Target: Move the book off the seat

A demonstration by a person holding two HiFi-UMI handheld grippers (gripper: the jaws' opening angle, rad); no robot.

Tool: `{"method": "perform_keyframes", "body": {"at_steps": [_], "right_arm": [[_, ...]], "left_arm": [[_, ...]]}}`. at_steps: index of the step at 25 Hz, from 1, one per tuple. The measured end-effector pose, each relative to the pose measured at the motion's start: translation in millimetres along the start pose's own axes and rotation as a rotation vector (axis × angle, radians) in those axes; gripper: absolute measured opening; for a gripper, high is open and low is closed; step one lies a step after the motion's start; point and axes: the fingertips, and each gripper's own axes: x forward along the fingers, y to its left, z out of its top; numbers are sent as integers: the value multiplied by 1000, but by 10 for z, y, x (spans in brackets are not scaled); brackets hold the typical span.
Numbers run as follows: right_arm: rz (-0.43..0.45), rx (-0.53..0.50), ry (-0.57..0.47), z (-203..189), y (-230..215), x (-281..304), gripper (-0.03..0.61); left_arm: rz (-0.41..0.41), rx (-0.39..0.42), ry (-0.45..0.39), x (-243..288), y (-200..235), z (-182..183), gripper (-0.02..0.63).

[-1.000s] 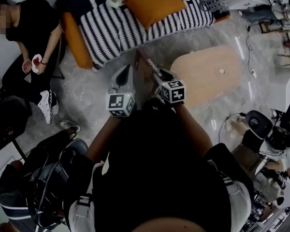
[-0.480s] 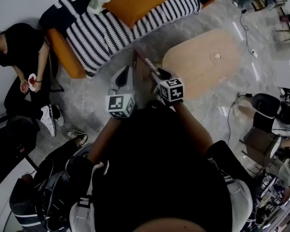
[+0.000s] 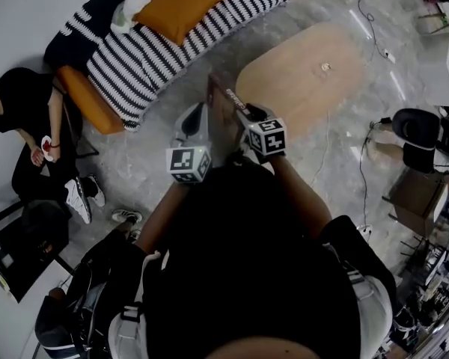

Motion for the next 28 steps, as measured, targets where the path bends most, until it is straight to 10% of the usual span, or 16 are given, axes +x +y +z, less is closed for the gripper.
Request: {"method": "perform_keyframes", "body": {"at_steps": [28], "right_arm": [[-103, 209, -105, -477, -1951, -1168, 153]], "left_arm": [[-135, 108, 106, 1051, -2022, -291, 6]]}}
